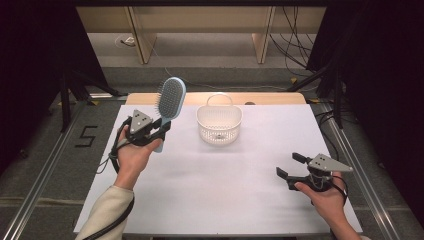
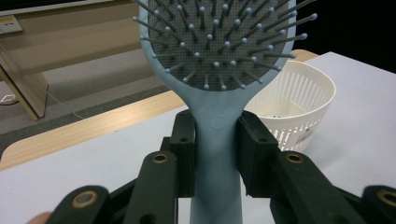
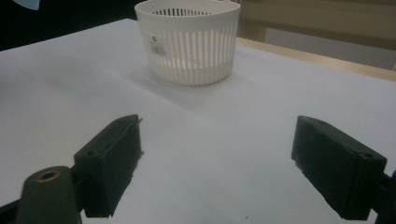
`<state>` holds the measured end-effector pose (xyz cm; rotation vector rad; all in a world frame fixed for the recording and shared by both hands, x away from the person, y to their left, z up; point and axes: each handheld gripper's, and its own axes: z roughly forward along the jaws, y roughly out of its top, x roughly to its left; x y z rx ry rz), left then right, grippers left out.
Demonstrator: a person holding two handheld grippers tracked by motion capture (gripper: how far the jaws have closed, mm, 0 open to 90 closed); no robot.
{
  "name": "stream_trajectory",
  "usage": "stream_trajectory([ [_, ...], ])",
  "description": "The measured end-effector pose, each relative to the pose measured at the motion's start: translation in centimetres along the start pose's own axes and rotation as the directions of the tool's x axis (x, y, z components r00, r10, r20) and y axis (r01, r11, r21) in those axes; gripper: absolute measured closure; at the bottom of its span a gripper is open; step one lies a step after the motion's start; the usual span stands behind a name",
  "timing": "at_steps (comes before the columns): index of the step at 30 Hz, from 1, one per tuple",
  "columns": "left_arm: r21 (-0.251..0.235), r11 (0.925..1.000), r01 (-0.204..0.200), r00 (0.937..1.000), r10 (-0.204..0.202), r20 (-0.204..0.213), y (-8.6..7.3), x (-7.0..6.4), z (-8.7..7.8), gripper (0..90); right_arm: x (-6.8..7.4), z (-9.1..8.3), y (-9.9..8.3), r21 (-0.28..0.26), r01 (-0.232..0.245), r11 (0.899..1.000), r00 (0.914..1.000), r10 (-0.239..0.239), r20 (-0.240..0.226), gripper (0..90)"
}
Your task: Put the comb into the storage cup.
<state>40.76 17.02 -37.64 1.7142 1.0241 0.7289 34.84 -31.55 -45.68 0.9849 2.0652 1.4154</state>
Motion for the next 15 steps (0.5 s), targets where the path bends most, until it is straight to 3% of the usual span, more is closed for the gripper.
stream_trajectory([
  [15, -0.001, 1.0, 0.005, 1.0, -0.005, 0.002, 0.18, -0.17, 0.29, 69.6, -0.02, -0.01, 0.0, 0.002, 0.0, 1.0, 1.0, 0.0, 0.002, 16.8],
])
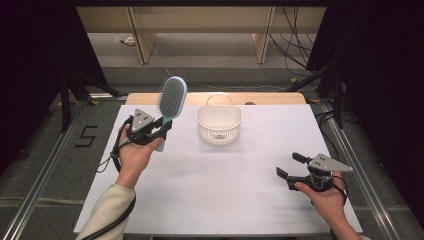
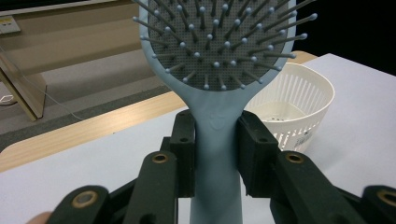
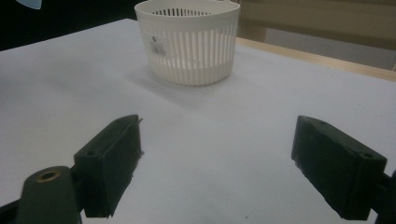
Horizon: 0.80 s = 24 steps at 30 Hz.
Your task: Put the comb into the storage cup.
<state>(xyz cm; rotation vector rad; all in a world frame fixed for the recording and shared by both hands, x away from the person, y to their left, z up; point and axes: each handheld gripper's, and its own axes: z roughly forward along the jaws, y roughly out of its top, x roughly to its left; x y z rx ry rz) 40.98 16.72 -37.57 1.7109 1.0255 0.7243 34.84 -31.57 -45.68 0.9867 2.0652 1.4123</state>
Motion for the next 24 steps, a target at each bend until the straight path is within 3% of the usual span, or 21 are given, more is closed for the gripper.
stream_trajectory([
  [24, -0.012, 0.9999, 0.003, 0.9999, -0.003, 0.017, 0.56, -0.7, 0.85, 69.6, -0.01, -0.03, 0.0, 0.0, 0.001, 1.0, 1.0, -0.001, 0.0, 16.9],
])
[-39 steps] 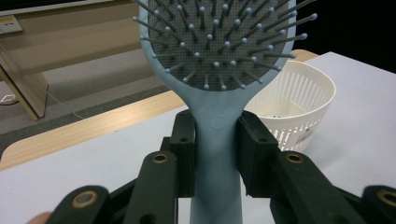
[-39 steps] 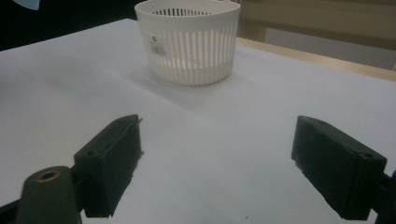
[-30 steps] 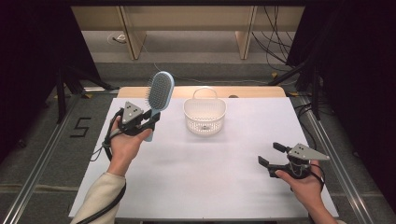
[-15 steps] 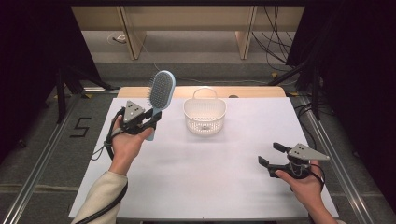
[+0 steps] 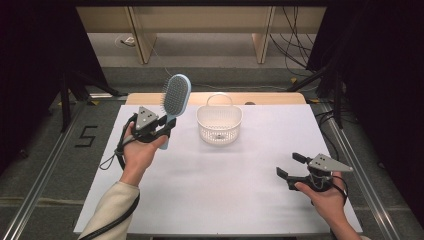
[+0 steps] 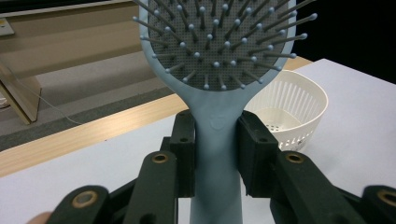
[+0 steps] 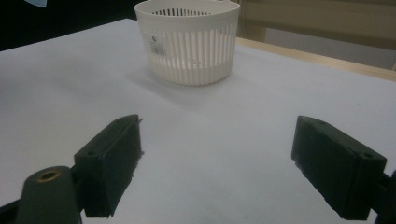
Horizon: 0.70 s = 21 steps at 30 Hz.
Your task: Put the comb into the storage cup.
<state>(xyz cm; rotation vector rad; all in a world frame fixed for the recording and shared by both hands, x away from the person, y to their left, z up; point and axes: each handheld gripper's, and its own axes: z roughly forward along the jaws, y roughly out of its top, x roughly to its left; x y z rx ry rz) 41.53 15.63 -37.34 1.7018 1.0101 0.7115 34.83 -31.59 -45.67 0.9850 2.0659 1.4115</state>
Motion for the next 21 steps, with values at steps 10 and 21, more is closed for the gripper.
stream_trajectory([
  [10, 0.001, 1.0, -0.007, 0.9999, 0.007, 0.008, 0.19, -0.24, 0.28, 69.6, -0.01, -0.01, -0.01, 0.001, 0.001, 1.0, 1.0, -0.001, 0.0, 16.9],
  [21, 0.004, 1.0, -0.005, 0.9999, 0.005, 0.011, 0.27, -0.41, 0.66, 69.6, -0.02, 0.0, -0.02, 0.004, 0.0, 1.0, 1.0, 0.0, 0.0, 17.0],
])
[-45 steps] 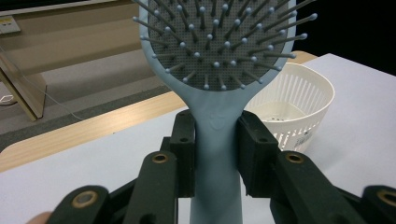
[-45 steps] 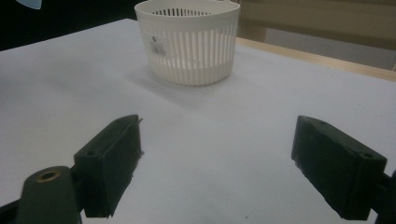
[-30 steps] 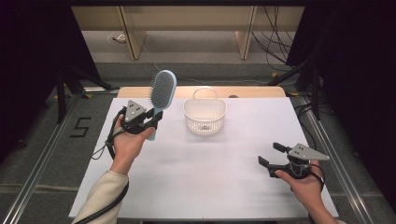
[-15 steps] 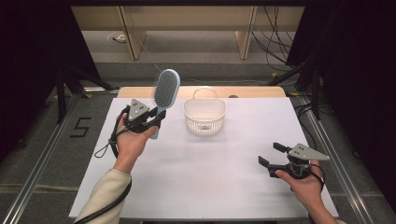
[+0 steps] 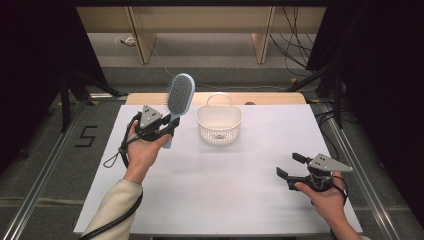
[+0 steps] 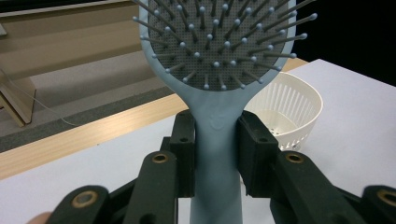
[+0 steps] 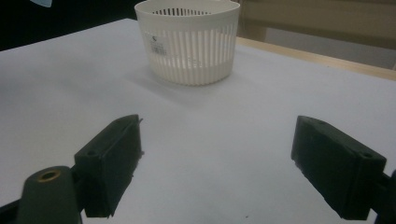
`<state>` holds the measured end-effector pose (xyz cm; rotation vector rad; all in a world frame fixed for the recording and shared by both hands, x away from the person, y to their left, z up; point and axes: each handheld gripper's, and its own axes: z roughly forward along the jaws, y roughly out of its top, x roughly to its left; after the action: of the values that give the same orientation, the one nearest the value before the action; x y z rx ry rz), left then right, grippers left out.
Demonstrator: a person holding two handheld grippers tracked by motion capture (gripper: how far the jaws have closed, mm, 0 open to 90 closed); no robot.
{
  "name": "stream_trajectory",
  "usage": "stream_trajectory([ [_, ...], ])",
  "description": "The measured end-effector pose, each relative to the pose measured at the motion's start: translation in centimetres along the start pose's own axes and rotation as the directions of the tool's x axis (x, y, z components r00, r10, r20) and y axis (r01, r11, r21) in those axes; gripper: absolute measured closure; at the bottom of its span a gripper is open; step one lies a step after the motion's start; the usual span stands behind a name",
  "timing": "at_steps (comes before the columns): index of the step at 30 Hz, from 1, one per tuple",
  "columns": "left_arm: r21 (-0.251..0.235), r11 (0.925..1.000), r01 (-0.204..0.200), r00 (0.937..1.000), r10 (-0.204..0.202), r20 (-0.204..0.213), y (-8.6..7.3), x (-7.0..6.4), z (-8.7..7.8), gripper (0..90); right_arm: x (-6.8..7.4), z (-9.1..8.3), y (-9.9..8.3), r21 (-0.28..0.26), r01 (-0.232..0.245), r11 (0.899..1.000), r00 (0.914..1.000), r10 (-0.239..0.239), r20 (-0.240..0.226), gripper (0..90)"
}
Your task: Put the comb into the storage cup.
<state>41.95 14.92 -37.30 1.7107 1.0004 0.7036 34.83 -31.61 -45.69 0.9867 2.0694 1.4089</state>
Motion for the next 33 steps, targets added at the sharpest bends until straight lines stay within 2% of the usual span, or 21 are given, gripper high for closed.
stream_trajectory([
  [33, 0.0, 1.0, -0.003, 0.9998, 0.003, 0.019, 0.42, -0.61, 1.01, 69.6, -0.05, 0.0, -0.02, -0.003, -0.005, 1.0, 1.0, 0.005, 0.001, 17.1],
])
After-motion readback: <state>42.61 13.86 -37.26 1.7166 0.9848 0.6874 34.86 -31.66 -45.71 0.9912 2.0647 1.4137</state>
